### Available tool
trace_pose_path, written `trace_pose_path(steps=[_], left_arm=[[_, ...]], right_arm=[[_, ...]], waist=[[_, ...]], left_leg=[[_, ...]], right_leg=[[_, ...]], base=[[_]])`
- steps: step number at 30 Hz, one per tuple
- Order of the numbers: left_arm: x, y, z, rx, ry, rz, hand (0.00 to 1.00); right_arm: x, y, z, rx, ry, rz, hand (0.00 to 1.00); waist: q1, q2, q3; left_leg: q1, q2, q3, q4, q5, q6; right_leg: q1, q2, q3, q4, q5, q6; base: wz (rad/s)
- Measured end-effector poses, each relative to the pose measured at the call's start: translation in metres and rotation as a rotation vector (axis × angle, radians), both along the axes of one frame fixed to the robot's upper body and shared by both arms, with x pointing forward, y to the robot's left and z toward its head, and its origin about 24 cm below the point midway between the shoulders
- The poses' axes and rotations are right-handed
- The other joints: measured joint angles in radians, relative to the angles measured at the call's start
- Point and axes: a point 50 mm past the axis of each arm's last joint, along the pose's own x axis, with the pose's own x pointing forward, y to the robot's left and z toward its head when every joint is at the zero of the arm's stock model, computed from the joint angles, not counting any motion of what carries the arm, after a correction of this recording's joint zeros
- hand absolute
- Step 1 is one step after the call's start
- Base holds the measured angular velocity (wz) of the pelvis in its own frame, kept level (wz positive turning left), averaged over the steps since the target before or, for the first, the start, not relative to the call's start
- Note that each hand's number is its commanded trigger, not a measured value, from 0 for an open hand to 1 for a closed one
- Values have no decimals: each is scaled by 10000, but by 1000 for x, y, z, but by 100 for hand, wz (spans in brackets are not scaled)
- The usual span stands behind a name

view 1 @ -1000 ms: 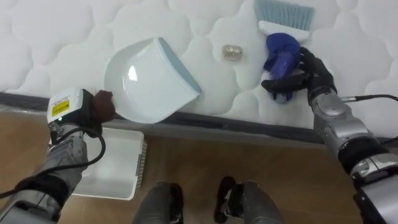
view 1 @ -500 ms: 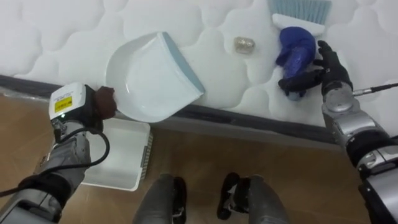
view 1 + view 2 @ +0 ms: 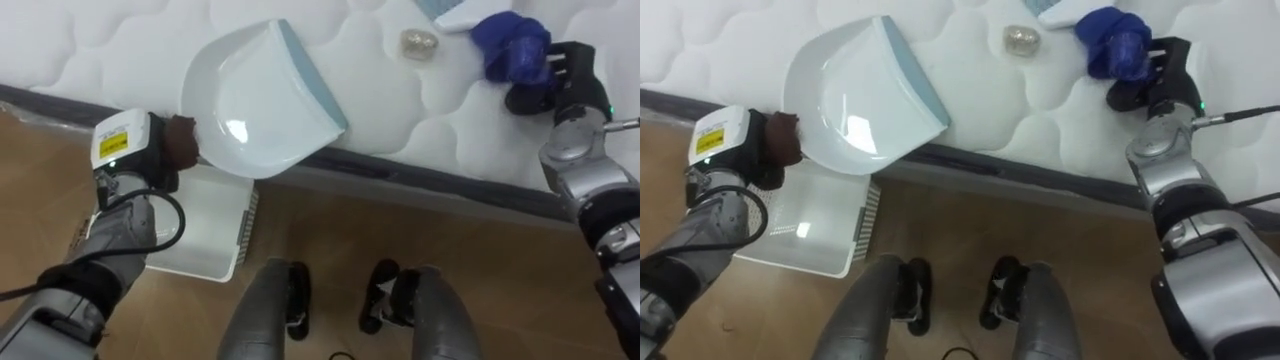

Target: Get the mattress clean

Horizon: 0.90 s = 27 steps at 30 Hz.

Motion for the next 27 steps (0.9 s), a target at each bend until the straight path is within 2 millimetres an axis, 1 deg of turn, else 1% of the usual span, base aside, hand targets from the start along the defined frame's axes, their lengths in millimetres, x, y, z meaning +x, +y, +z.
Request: trace_pose_path(steps=[7, 12, 20, 27], left_arm=[[0, 0, 1, 36, -89, 33, 100], [1, -1, 1, 111, -114, -19, 100], [2, -2, 2, 204, -112, -52, 100], [2, -1, 2, 641, 4, -68, 100]], right_arm=[[0, 0, -1, -29, 51, 3, 100], [-1, -2, -2, -77, 182, 34, 100], [-1, -3, -3, -133, 292, -23, 100], [-3, -5, -5, -1444, 858, 139, 100]], waist=[[-19, 102, -17], [-81, 102, -18], [-88, 100, -18], [-162, 62, -20]], left_leg=[[-17, -7, -49, 0, -9, -45], [-29, -82, -49, 36, -8, -43], [-7, -38, -49, 85, -10, -42], [310, -61, 6, 22, -11, -40]], right_leg=[[-9, -15, -34, 41, -55, -41], [-31, -103, -19, 154, -100, -21], [5, -57, -19, 147, -96, -23], [275, -84, 18, 126, -96, -20]], base=[[2], [3], [0], [0]])
